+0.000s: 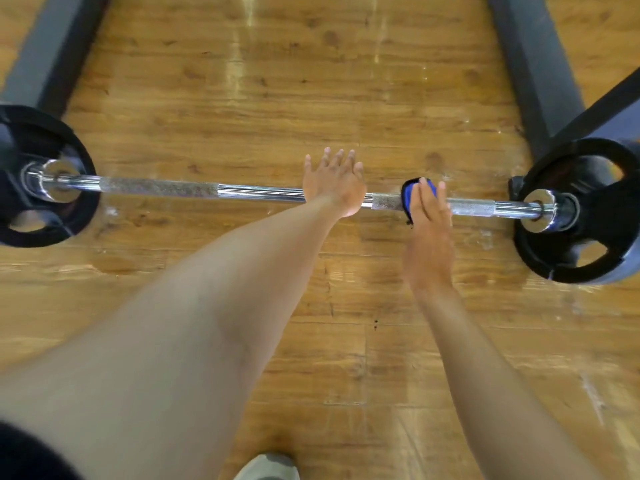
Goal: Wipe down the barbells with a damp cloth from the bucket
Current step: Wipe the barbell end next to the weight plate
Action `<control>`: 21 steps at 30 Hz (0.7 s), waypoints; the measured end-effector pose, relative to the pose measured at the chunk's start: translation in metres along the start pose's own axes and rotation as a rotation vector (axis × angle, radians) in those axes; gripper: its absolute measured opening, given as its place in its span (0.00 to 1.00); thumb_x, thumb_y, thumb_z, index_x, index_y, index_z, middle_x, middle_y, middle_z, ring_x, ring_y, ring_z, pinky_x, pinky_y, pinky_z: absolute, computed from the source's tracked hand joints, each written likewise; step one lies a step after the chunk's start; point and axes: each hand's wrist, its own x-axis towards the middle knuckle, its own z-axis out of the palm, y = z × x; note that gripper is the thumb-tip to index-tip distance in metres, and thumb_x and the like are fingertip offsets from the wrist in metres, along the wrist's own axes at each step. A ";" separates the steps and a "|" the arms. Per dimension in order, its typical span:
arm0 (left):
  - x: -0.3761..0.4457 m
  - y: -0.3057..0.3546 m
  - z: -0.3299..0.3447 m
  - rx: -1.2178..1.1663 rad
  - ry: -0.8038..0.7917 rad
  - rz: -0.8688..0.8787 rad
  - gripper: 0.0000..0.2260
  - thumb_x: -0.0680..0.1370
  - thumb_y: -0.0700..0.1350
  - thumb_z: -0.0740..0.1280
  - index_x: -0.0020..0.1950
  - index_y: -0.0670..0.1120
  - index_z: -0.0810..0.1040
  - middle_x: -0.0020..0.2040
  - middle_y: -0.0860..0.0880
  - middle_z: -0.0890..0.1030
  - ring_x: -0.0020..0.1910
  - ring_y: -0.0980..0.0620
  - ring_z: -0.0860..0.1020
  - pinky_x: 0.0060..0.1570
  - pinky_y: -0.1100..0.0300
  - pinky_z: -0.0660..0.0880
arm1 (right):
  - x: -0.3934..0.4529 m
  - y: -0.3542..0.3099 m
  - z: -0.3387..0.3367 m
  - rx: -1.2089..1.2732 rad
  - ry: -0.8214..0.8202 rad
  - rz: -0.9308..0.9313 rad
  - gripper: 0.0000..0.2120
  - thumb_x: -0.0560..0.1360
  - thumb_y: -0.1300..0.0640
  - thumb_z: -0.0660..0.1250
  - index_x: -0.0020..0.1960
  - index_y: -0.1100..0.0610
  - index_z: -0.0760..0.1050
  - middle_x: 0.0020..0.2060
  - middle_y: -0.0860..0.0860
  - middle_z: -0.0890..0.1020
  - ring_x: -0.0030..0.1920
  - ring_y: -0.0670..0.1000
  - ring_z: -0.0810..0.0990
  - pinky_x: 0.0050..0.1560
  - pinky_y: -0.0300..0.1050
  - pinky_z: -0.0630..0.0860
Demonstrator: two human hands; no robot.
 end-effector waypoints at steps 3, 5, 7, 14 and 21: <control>0.009 -0.001 -0.002 -0.010 0.007 -0.001 0.26 0.86 0.54 0.39 0.84 0.51 0.49 0.84 0.52 0.51 0.83 0.49 0.45 0.80 0.42 0.40 | 0.001 -0.029 0.008 0.032 0.002 0.037 0.46 0.67 0.85 0.56 0.82 0.62 0.52 0.82 0.50 0.51 0.82 0.57 0.43 0.78 0.54 0.49; 0.012 -0.001 -0.003 -0.020 0.010 0.002 0.26 0.86 0.54 0.39 0.84 0.51 0.50 0.84 0.52 0.52 0.83 0.49 0.46 0.80 0.42 0.40 | 0.002 -0.027 0.008 0.021 -0.030 -0.150 0.46 0.67 0.84 0.59 0.82 0.61 0.54 0.82 0.50 0.53 0.82 0.57 0.45 0.79 0.53 0.49; 0.013 0.000 -0.003 -0.020 0.010 0.013 0.26 0.86 0.55 0.39 0.84 0.51 0.50 0.84 0.52 0.52 0.83 0.49 0.46 0.80 0.42 0.40 | 0.008 -0.002 0.005 -0.043 -0.012 -0.168 0.46 0.67 0.84 0.60 0.81 0.62 0.56 0.81 0.51 0.56 0.82 0.57 0.47 0.80 0.54 0.50; 0.012 0.000 -0.004 0.001 0.018 0.019 0.26 0.86 0.55 0.39 0.84 0.51 0.51 0.84 0.51 0.53 0.83 0.49 0.47 0.80 0.42 0.41 | -0.001 -0.052 0.020 0.062 0.009 -0.103 0.43 0.69 0.83 0.52 0.82 0.61 0.54 0.82 0.50 0.53 0.82 0.55 0.42 0.80 0.57 0.50; -0.002 0.000 0.001 0.012 0.044 0.030 0.26 0.86 0.55 0.39 0.84 0.51 0.53 0.83 0.51 0.56 0.83 0.48 0.49 0.80 0.41 0.43 | -0.004 -0.023 0.008 0.027 0.112 0.207 0.45 0.66 0.84 0.59 0.81 0.65 0.55 0.82 0.55 0.54 0.82 0.60 0.45 0.80 0.54 0.52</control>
